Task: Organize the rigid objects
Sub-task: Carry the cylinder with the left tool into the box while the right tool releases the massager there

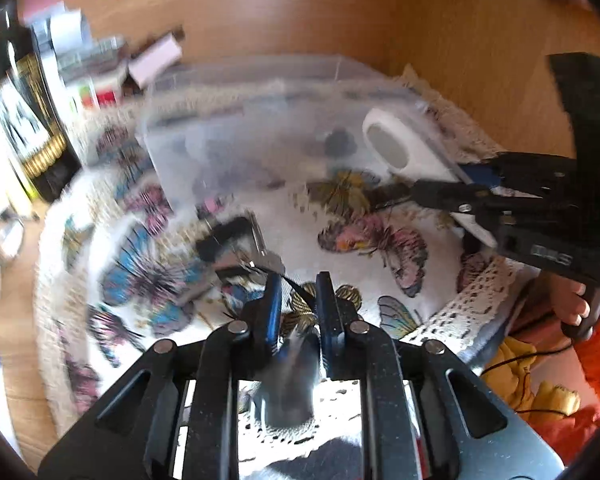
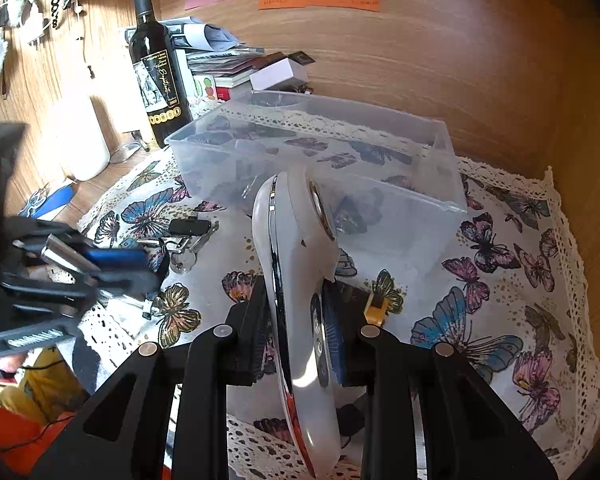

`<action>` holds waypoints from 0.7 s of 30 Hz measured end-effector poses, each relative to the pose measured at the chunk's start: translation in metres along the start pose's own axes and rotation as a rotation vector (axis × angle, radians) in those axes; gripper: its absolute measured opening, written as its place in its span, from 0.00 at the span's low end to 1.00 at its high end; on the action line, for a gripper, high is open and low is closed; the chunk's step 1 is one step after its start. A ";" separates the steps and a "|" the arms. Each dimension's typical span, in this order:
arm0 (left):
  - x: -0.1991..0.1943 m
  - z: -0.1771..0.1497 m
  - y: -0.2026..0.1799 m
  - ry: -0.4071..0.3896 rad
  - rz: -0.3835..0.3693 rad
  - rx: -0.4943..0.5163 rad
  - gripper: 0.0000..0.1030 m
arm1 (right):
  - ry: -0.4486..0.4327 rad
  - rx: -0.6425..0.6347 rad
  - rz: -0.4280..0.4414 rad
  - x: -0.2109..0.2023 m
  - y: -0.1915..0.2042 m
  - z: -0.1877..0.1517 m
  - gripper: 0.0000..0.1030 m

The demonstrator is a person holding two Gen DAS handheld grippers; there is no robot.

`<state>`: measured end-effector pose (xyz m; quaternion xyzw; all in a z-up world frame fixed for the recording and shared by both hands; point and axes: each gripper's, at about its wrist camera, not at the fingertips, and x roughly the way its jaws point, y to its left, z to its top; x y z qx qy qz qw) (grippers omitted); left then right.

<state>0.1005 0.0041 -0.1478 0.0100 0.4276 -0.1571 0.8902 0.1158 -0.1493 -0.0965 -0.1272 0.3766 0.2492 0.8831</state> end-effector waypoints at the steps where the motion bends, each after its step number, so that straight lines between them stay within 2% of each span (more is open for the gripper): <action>1: 0.004 0.000 0.002 0.004 -0.004 -0.009 0.15 | 0.002 0.000 0.001 0.000 0.000 -0.001 0.23; 10: -0.025 0.016 -0.005 -0.106 0.026 0.006 0.14 | -0.033 0.007 -0.031 -0.010 -0.008 0.004 0.23; 21: -0.058 0.066 -0.003 -0.215 0.071 0.016 0.14 | -0.133 0.008 -0.073 -0.030 -0.018 0.031 0.23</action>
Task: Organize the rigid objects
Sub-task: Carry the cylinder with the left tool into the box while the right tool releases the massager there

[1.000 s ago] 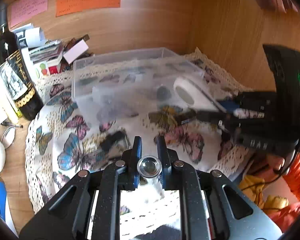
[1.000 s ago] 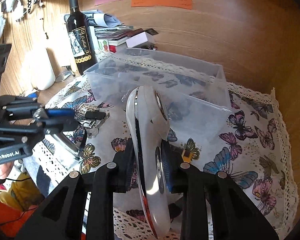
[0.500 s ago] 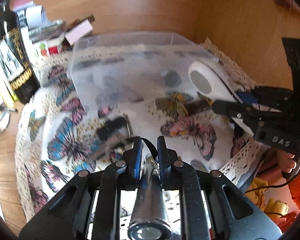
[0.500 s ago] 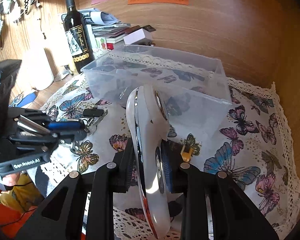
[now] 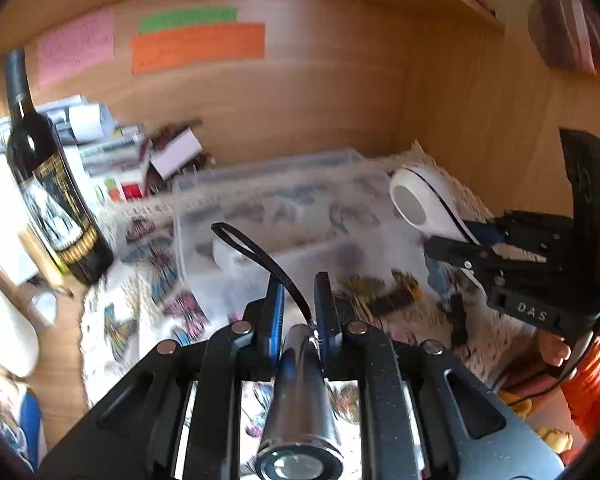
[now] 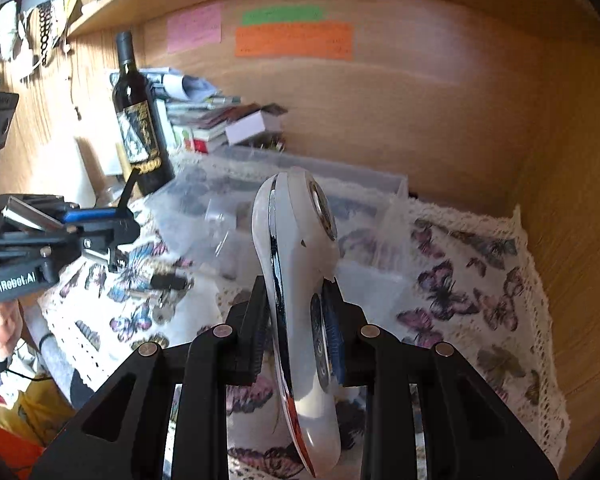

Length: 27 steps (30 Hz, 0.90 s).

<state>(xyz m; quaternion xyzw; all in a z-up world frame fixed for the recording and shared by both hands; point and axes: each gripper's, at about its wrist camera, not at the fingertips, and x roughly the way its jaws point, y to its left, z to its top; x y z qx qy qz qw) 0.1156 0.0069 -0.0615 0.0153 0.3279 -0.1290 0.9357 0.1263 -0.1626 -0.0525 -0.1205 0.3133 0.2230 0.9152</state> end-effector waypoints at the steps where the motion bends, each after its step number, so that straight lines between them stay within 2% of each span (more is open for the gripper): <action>1: 0.000 0.005 0.002 -0.009 0.006 0.000 0.14 | -0.009 0.000 -0.005 -0.001 -0.002 0.004 0.23; 8: 0.001 0.043 0.012 -0.073 0.052 0.001 0.14 | -0.051 0.012 -0.020 0.002 -0.012 0.031 0.23; 14: 0.019 0.069 0.023 -0.084 0.073 -0.011 0.14 | -0.054 0.018 -0.027 0.021 -0.019 0.054 0.23; 19: 0.053 0.076 0.036 -0.029 0.074 -0.035 0.14 | -0.019 0.013 -0.028 0.048 -0.024 0.068 0.23; 27: 0.106 0.069 0.054 0.116 0.020 -0.089 0.14 | 0.075 -0.017 -0.024 0.096 -0.018 0.069 0.23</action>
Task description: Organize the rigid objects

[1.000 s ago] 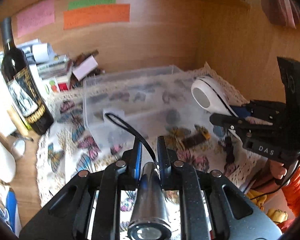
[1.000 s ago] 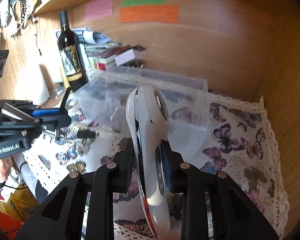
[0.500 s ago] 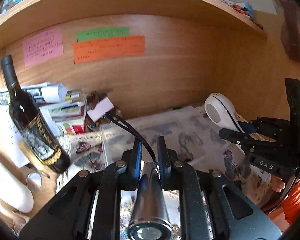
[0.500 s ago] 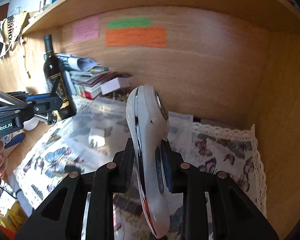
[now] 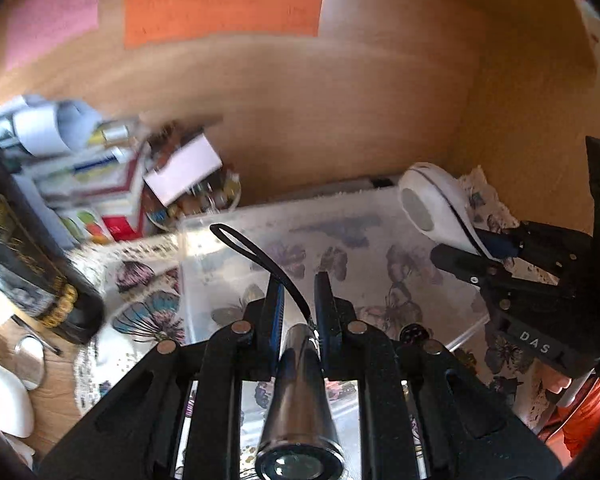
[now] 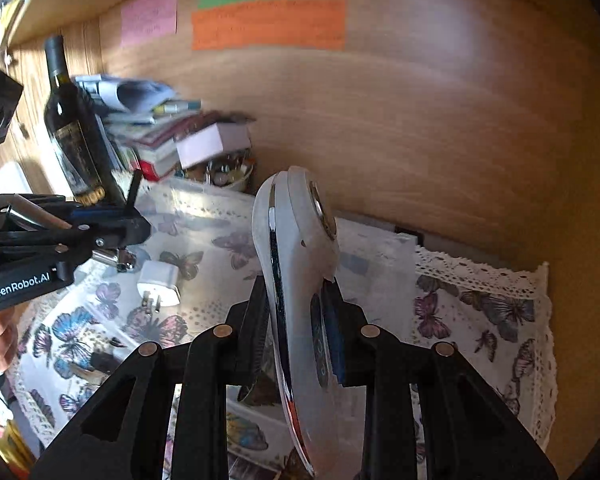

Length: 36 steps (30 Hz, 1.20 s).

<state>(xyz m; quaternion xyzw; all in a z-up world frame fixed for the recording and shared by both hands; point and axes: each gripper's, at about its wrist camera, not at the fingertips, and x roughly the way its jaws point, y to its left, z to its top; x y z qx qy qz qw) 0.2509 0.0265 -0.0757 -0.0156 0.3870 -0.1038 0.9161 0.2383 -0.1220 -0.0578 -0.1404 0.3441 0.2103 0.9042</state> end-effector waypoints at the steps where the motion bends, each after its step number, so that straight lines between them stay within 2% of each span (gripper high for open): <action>1: 0.004 -0.001 0.000 0.013 -0.005 -0.001 0.14 | 0.010 -0.005 -0.004 0.005 0.001 0.001 0.23; 10: 0.034 -0.006 -0.006 0.096 -0.016 0.003 0.14 | 0.090 -0.029 -0.019 0.036 0.004 -0.003 0.23; 18: 0.025 -0.004 -0.012 0.073 0.009 0.019 0.15 | 0.047 -0.024 -0.037 0.025 0.001 -0.001 0.23; 21: 0.012 -0.004 -0.015 0.042 0.028 0.026 0.21 | 0.022 -0.027 -0.041 0.014 0.003 -0.001 0.24; 24: -0.003 -0.003 -0.017 0.003 0.048 0.036 0.28 | -0.010 -0.024 -0.043 -0.002 0.003 -0.002 0.32; 26: -0.016 -0.003 -0.019 -0.027 0.058 0.042 0.36 | -0.030 -0.019 -0.038 -0.013 0.003 -0.002 0.36; 30: -0.044 -0.007 -0.022 -0.094 0.084 0.059 0.47 | -0.086 -0.012 -0.035 -0.040 0.004 -0.005 0.49; 34: -0.074 -0.014 -0.024 -0.159 0.091 0.066 0.66 | -0.141 -0.013 -0.032 -0.068 0.008 -0.010 0.66; 36: -0.086 -0.019 -0.026 -0.180 0.098 0.069 0.74 | -0.157 -0.018 -0.035 -0.077 0.012 -0.013 0.71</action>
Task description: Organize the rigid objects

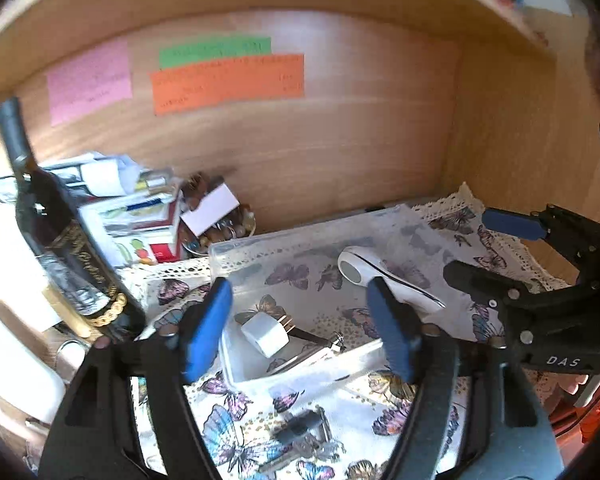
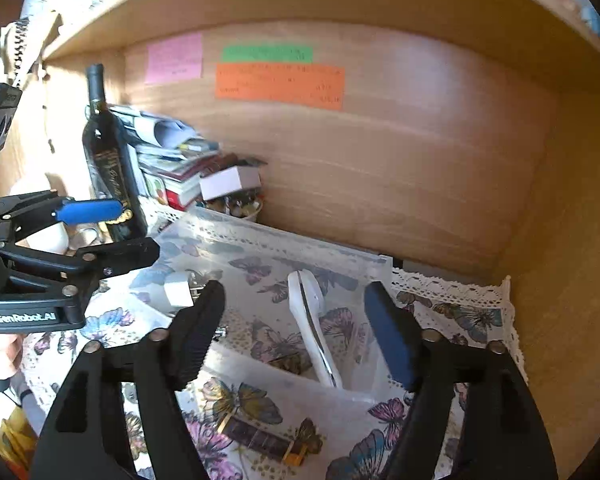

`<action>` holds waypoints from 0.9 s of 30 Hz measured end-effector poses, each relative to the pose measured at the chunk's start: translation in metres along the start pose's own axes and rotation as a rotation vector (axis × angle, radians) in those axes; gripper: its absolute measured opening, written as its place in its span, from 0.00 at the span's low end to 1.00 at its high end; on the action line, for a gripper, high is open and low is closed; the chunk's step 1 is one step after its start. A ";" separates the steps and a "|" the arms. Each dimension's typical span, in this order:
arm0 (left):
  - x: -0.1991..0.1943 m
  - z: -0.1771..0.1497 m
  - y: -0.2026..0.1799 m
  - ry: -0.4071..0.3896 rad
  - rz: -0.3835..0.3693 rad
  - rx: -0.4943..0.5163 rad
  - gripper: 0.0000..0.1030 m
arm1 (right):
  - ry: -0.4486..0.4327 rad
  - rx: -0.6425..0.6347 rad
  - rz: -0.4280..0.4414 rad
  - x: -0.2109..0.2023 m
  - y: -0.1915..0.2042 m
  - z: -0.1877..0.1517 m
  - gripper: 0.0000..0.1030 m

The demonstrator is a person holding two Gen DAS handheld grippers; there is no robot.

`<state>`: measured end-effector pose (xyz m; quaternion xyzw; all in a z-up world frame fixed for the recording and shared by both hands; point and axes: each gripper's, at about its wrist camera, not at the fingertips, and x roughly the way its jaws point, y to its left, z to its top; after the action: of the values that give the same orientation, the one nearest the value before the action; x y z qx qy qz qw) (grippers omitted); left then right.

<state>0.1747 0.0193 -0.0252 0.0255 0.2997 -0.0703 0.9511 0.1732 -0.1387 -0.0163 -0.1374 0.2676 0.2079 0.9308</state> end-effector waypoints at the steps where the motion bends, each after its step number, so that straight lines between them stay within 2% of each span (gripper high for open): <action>1: -0.007 -0.002 0.000 -0.011 0.005 0.002 0.80 | -0.010 -0.002 -0.003 -0.006 0.002 -0.002 0.75; 4: -0.024 -0.010 -0.001 -0.033 0.025 0.015 0.89 | -0.029 -0.005 -0.008 -0.018 0.007 -0.008 0.83; 8: -0.038 -0.025 -0.002 -0.034 0.037 0.023 0.98 | -0.027 -0.018 -0.028 -0.028 0.015 -0.020 0.87; 12: -0.042 -0.045 0.003 0.009 0.038 0.032 0.98 | -0.005 -0.033 -0.043 -0.029 0.021 -0.035 0.91; 17: -0.028 -0.077 0.015 0.104 0.057 0.019 0.98 | 0.075 -0.030 -0.031 -0.019 0.025 -0.063 0.91; 23: 0.002 -0.114 0.026 0.257 0.012 -0.033 0.98 | 0.196 -0.014 -0.014 0.002 0.025 -0.095 0.91; 25: 0.011 -0.120 0.026 0.284 -0.001 -0.036 0.98 | 0.230 -0.002 -0.010 0.009 0.022 -0.101 0.91; 27: 0.018 -0.119 0.026 0.293 -0.006 -0.034 0.93 | 0.253 0.016 0.000 0.015 0.017 -0.103 0.91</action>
<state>0.1253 0.0536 -0.1330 0.0184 0.4365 -0.0635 0.8973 0.1312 -0.1567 -0.1116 -0.1551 0.3847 0.1867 0.8906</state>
